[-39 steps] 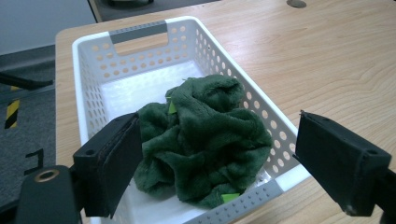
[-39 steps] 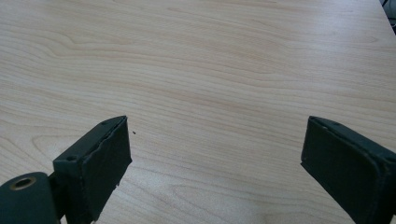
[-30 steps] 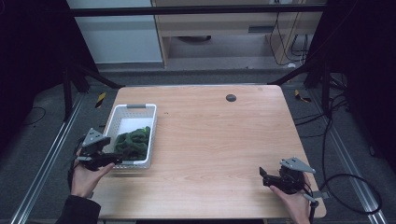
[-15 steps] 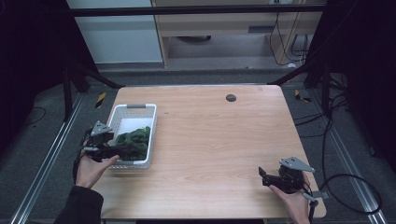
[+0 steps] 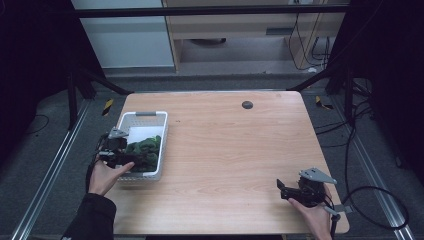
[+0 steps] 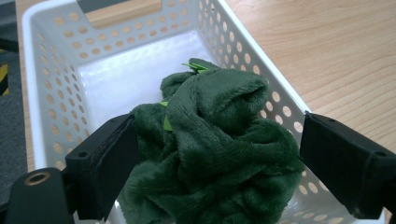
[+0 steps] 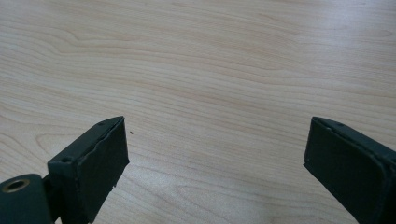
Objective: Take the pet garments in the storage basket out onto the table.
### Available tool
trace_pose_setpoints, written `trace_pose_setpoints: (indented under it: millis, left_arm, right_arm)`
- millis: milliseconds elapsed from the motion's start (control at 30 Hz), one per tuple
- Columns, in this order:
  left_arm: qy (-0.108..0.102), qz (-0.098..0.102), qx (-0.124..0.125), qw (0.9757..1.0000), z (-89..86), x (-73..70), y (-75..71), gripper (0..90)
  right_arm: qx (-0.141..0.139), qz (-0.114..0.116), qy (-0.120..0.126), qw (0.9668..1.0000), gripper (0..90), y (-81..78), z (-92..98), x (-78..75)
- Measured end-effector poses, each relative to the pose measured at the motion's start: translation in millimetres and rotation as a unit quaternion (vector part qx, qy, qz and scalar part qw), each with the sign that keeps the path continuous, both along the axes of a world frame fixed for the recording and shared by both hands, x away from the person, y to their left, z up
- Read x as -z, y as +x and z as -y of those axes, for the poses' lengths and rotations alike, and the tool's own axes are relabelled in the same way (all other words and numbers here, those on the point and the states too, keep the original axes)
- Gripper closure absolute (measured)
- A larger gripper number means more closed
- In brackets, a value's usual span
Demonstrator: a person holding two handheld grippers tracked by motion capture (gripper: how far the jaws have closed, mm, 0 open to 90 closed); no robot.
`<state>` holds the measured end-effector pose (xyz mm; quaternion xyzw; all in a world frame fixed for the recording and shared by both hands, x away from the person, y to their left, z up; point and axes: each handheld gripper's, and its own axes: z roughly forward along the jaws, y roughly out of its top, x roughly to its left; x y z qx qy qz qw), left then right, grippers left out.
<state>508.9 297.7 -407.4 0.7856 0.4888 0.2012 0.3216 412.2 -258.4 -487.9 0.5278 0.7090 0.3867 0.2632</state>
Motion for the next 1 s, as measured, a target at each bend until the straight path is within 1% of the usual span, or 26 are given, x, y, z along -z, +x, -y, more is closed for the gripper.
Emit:
trace_pose_setpoints:
  millis: [167, 300, 333, 433, 600, 700, 733, 900, 933, 1000]
  left_arm:
    - [0.010, -0.016, 0.003, 0.9998, 5.0, 6.5, 6.9, 10.6]
    - [0.013, -0.019, 0.002, 0.9997, 6.1, 8.9, 9.2, 10.5]
    - [0.016, -0.023, 0.001, 0.9996, 6.7, 10.4, 10.9, 10.5]
    - [0.019, -0.026, -0.001, 0.9995, 7.1, 11.7, 12.6, 10.5]
    - [0.023, -0.038, -0.005, 0.9990, 8.3, 16.0, 17.3, 10.6]
    - [0.030, -0.044, -0.008, 0.9986, 8.6, 18.9, 20.9, 10.6]
    - [0.030, -0.044, -0.008, 0.9986, 8.6, 18.9, 20.9, 10.7]
    - [0.023, -0.056, -0.015, 0.9981, 8.6, 20.9, 24.9, 12.5]
    - [0.031, -0.060, -0.012, 0.9976, 9.4, 21.2, 26.3, 12.8]
    - [0.033, -0.061, -0.013, 0.9975, 10.2, 21.4, 26.9, 13.0]
  right_arm:
    - [-0.001, -0.001, -0.001, 1.0000, 6.0, 0.6, -0.4, 0.2]
    - [-0.001, 0.000, 0.000, 1.0000, 6.0, 0.6, 0.1, -0.1]
    - [-0.001, -0.001, 0.002, 1.0000, 5.8, 0.5, 0.1, -0.1]
    - [-0.001, -0.003, 0.000, 1.0000, 5.7, 0.8, 0.0, 0.3]
    - [-0.001, -0.005, 0.001, 1.0000, 5.4, 1.1, -0.5, 0.5]
    - [-0.001, -0.006, 0.001, 1.0000, 5.2, 1.2, -0.6, 0.7]
    - [-0.001, -0.006, 0.001, 1.0000, 5.2, 1.2, -0.6, 0.7]
    - [-0.005, -0.009, -0.001, 0.9999, 4.9, 1.8, -0.9, 1.4]
    - [-0.005, -0.009, -0.001, 0.9999, 4.8, 1.9, -1.0, 1.4]
    - [-0.005, -0.010, -0.001, 0.9999, 4.8, 1.9, -1.1, 1.4]
